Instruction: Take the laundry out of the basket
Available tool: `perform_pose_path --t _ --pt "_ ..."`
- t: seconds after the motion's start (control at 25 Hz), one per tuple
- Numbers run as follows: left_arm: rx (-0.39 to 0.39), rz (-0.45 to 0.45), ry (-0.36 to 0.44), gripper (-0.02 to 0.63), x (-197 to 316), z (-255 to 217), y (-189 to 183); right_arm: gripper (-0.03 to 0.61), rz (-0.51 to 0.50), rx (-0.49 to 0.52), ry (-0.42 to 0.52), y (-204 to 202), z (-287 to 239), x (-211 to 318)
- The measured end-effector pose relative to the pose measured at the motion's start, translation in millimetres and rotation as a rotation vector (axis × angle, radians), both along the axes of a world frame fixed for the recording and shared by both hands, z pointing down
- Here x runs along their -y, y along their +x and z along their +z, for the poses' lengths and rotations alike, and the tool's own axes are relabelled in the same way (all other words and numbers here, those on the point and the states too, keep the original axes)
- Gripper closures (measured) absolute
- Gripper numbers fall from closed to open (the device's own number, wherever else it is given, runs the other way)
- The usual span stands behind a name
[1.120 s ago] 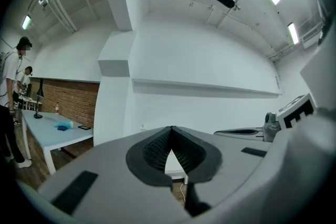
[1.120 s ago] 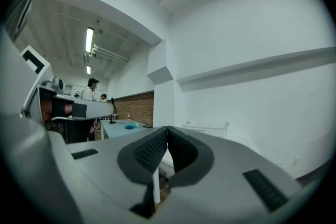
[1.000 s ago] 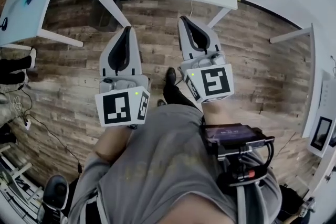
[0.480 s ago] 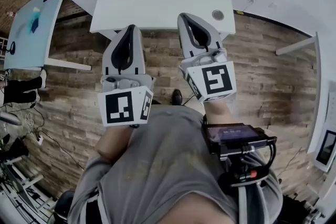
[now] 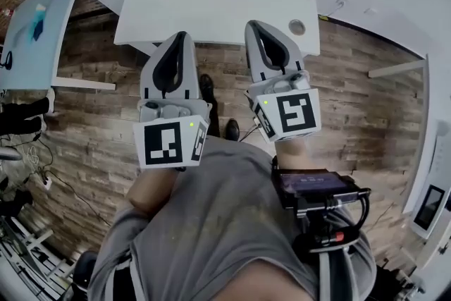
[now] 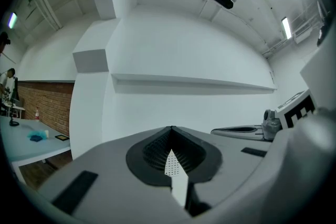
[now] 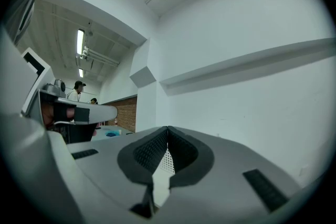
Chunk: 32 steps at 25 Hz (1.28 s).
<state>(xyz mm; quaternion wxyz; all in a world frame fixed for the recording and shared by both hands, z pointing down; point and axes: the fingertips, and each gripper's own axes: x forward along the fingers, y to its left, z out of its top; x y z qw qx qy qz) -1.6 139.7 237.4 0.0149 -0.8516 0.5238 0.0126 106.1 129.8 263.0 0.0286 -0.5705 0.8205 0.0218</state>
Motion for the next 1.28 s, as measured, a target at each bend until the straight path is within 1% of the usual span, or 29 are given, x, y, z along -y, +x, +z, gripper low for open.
perform_pose_path --t 0.16,0.36,0.6,0.8,0.96,1.08,1.28 --pt "-0.007 0.011 -0.028 0.606 31 11 0 0.571 0.009 -0.001 -0.026 2 10 27" --pt "-0.020 0.024 -0.060 0.606 82 24 1 0.571 0.006 -0.011 -0.054 0 22 72" --pt "-0.038 0.056 -0.063 0.606 154 19 0 0.571 0.046 -0.018 -0.013 4 1 148" --pt "-0.049 0.087 -0.044 0.606 213 7 -7 0.571 0.098 -0.025 0.023 8 -20 215" --pt "-0.064 0.109 0.008 0.606 258 -10 -11 0.571 0.127 -0.039 0.058 8 -36 258" --pt "-0.073 0.131 0.032 0.606 282 -19 -13 0.571 0.145 -0.039 0.073 5 -42 280" --pt "-0.106 0.185 0.093 0.606 315 -41 -13 0.571 0.184 -0.065 0.126 2 -64 306"
